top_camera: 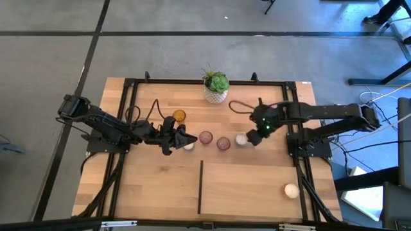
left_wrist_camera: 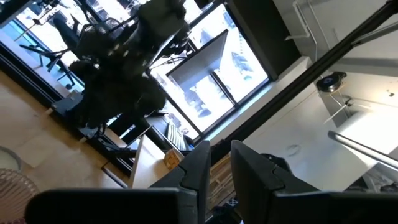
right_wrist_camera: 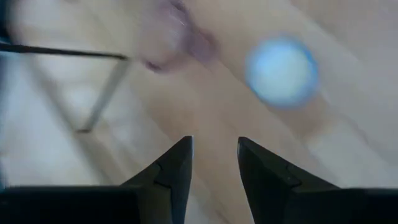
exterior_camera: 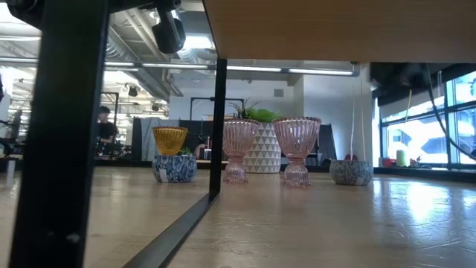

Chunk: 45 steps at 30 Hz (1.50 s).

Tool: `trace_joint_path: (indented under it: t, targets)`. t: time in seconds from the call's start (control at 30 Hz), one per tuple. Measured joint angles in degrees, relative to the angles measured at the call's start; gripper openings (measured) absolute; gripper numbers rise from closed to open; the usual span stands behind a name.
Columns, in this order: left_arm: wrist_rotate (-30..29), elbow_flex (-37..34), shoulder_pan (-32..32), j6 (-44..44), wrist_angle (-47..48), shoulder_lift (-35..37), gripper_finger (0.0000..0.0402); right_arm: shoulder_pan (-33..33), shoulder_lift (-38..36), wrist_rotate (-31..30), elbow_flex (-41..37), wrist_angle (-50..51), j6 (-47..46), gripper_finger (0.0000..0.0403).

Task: Pick & Place candle stick holders
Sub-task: Put the purple glass candle holder on the shelf aligned with the yellow scented candle

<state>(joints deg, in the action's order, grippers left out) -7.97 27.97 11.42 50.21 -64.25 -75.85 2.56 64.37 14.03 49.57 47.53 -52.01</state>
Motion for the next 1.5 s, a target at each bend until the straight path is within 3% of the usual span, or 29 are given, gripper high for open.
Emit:
trace_joint_path:
  t: [0.2, 0.47, 0.6, 0.83, 0.97, 1.2, 1.5]
  targets:
    - [0.0, 0.0, 0.0, 0.0, 0.0, 0.0, 0.0058, -1.6, 0.0, -0.5, -6.0, 1.8, -9.9, 0.0185]
    - [-0.1, 0.0, 0.0, 0.2, 2.4, 0.4, 0.0058, -1.9, 0.0, -1.8, -8.3, -4.5, -11.0, 0.0221]
    - [-2.6, 0.0, 0.0, 0.0, 17.3, 5.0, 0.0042, -1.9, 0.0, -2.0, -8.3, -4.7, -10.6, 0.0221]
    - [-5.1, 5.3, 2.2, -3.5, 63.3, 18.1, 0.0005, -1.9, 0.0, -2.0, -8.3, -5.5, -10.5, 0.0221]
    - [-4.3, 10.0, 4.4, -4.4, 81.2, 21.3, 0.0011, -1.9, 0.0, -2.1, -8.3, -5.6, -10.2, 0.0221]
    - [-2.4, 15.2, 7.8, -6.4, 96.1, 19.5, 0.0058, -1.9, 0.0, -2.3, -8.3, -13.1, -10.2, 0.0221]
    - [-6.0, 15.3, 7.7, -2.9, 96.0, 18.1, 0.0095, -1.2, 0.0, -2.2, -8.3, -23.1, -10.2, 0.0217]
